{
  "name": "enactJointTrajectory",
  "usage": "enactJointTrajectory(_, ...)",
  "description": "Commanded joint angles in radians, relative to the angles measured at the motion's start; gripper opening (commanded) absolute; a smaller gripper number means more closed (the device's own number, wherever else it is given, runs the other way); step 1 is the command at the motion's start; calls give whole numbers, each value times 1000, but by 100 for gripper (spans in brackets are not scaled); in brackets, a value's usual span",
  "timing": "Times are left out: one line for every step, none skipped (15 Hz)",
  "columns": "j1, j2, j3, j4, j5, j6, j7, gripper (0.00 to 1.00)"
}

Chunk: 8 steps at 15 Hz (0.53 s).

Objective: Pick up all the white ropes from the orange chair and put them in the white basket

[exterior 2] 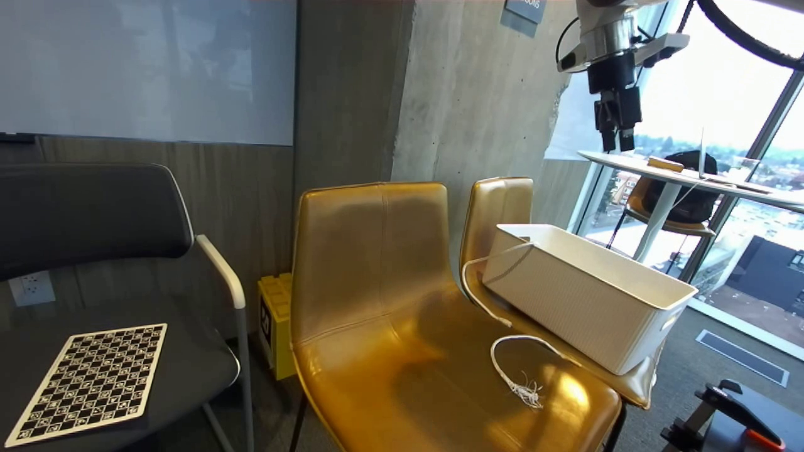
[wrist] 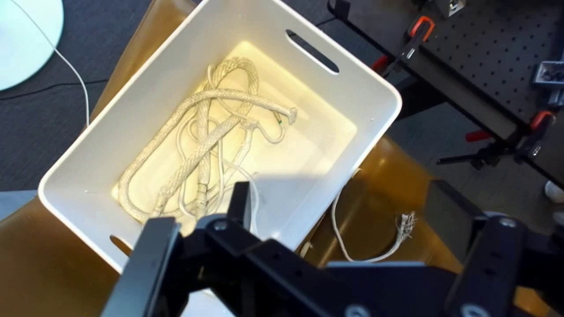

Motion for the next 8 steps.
enactJointTrajectory(94,-38,-65,-35,-107,-140,36,100)
enactJointTrajectory(119,-40,-77,-36,-134,-187,50,100)
enactJointTrajectory(134,-38,-81,-35,-149,-235,63,100)
enactJointTrajectory(144,-32,-83,-34,-161,-274,78,100)
enactJointTrajectory(153,-77,-94,-142,-146,-253,109,100)
enactJointTrajectory(156,-109,-100,-217,-122,-245,139,100)
enactJointTrajectory(152,-114,-94,-247,-107,-250,169,100)
enactJointTrajectory(148,-127,-86,-290,-95,-251,194,100)
